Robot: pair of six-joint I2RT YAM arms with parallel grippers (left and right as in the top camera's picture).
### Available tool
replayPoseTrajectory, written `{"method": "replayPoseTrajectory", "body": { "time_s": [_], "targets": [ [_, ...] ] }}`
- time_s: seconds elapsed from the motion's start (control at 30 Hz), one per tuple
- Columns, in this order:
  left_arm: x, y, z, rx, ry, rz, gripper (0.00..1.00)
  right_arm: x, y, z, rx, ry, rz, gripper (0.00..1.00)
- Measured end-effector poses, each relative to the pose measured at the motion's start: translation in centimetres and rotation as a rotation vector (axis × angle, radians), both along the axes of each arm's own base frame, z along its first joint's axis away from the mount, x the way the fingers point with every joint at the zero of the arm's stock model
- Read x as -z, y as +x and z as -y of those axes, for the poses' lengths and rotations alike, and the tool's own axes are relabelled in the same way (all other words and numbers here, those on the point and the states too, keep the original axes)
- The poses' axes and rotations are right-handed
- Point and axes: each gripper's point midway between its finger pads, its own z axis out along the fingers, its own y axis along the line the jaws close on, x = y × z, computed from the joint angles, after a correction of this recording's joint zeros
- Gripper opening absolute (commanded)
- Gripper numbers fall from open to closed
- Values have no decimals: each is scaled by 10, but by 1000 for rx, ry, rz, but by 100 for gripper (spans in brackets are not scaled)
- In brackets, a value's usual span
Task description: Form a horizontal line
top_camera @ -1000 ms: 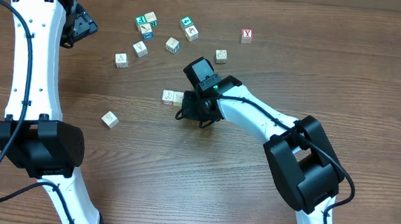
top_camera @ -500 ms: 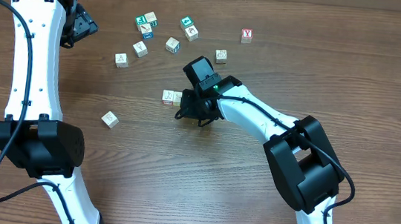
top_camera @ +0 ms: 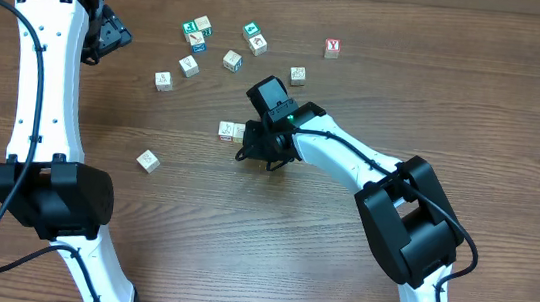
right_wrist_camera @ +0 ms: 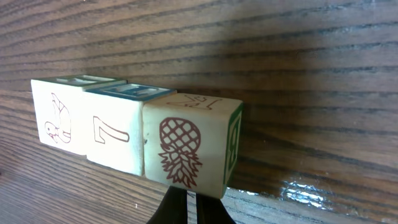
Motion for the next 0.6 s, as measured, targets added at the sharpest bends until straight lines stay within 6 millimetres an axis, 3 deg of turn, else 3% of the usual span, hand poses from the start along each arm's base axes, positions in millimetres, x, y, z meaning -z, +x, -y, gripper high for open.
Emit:
{"method": "replayPoseTrajectory", "body": {
  "time_s": [0.33,0.6],
  "targets": [
    [0,0,0,0,0,0,100,6,-16,11,-2,-47,-70,4],
    [0,0,0,0,0,0,100,9,-16,28,28,-74,-111,4]
  ]
}}
